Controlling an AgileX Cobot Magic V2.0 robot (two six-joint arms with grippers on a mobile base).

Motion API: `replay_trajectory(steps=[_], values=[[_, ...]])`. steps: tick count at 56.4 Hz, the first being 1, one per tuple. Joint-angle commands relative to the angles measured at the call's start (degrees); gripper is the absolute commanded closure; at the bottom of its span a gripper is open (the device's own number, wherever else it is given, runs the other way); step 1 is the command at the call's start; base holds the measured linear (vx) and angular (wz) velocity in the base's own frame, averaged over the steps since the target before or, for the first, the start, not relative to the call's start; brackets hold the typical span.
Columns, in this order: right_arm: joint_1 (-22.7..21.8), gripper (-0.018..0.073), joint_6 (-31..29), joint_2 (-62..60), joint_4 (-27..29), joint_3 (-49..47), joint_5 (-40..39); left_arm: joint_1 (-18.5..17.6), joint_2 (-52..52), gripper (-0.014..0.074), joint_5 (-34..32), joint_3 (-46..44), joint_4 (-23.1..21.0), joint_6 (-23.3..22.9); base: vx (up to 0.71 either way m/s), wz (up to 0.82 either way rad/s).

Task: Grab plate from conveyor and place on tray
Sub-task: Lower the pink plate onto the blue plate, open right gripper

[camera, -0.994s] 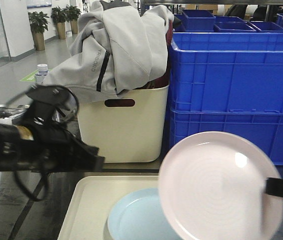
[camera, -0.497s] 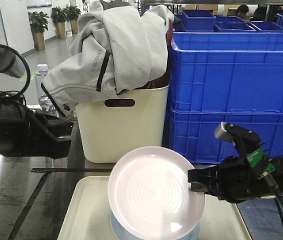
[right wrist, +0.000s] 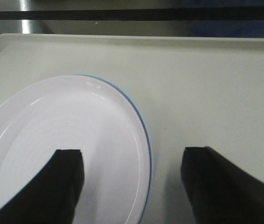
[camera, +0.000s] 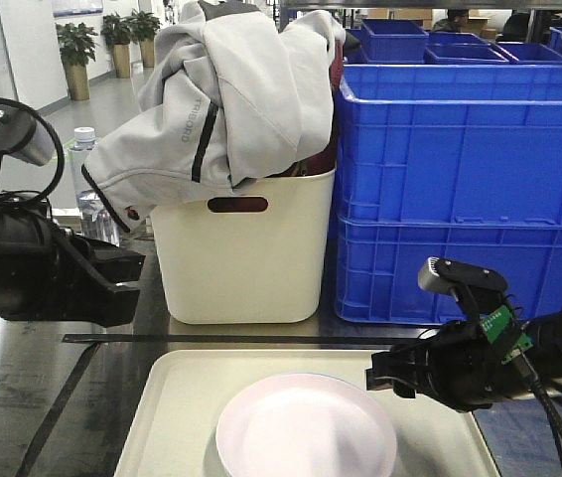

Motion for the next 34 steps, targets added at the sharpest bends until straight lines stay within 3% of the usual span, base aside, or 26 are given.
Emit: replay_trajectory(steps=[1, 6, 9, 14, 20, 25, 34], values=[[-0.2, -0.0026, -0.9, -3.3, 0.0, -2.0, -3.0, -0.2, -1.4, 0.0599, -3.6, -1.8, -0.3, -0.5, 0.00, 0.00], [-0.2, 0.0008, -0.9, -6.0, -2.6, -2.0, -2.5, -0.2, -1.4, 0.0596, -2.5, -1.8, 0.8, -0.6, 0.00, 0.00], [-0.2, 0.0083, -0.3, -8.4, -5.3, -2.0, -1.3, -0.1, -1.4, 0.0596, -1.5, -1.8, 2.2, -1.5, 0.00, 0.00], [-0.2, 0.0274, 2.7, -13.8, -13.2, -2.0, 2.0, -0.1, -1.4, 0.0596, 1.6, -1.6, 5.9, -3.9, 0.00, 0.00], [-0.2, 0.0576, 11.8, -21.1, -23.6, -1.8, 8.2, -0.1, -2.8, 0.0596, 2.2, 2.0, 10.6, -7.8, 0.00, 0.00], [-0.2, 0.0574, 16.7, -28.6, -30.9, 0.4, 8.9, -0.1, -5.5, 0.0596, -0.2, 8.1, 11.2, -9.7, 0.00, 0.00], [-0.2, 0.0571, 16.9, -45.1, -36.8, 13.7, 0.6, -0.1, -14.6, 0.0596, -7.8, 24.0, 11.0, -12.7, 0.00, 0.00]])
